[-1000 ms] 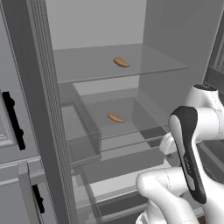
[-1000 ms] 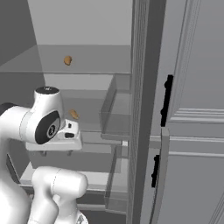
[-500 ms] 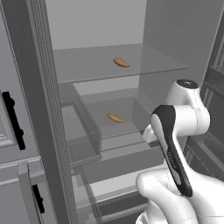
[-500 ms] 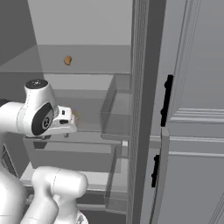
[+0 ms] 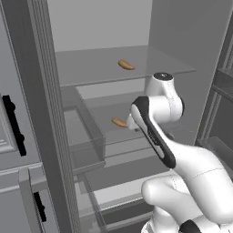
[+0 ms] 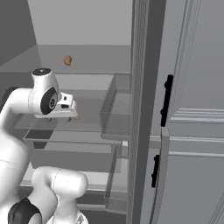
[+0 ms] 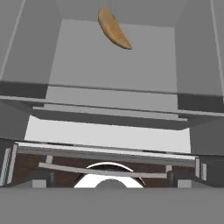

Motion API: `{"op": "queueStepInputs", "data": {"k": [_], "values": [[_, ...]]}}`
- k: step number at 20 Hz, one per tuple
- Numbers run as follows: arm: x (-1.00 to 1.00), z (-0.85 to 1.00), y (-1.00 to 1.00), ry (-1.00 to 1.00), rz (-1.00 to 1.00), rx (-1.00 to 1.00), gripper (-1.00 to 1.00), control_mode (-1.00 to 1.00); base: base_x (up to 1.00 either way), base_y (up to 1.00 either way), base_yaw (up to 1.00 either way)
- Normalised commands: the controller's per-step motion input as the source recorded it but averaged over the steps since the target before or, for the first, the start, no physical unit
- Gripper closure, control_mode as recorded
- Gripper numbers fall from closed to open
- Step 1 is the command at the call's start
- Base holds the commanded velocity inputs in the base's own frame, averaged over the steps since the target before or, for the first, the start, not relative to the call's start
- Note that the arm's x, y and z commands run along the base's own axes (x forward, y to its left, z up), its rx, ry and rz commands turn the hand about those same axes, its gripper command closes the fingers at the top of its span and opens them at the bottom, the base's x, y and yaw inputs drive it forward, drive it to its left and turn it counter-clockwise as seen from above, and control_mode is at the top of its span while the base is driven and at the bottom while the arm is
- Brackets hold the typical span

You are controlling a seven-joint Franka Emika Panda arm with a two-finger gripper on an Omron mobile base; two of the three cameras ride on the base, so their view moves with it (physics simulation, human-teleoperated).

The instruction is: Place one sweet potato and one fish in each tupperware on the nearby counter, to pack two identical lunches.

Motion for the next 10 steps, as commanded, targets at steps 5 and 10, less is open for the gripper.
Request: {"op": "queueStepInputs", "data": {"k": [5, 10], "values": [[1.0, -0.66, 0.31, 0.03, -0.03, 0.0, -1.0, -1.0, 0.0, 0.0, 0.0], [0.89, -0.17, 0.07, -0.12, 0.01, 0.03, -1.0, -1.0, 0.0, 0.0, 0.0]]}}
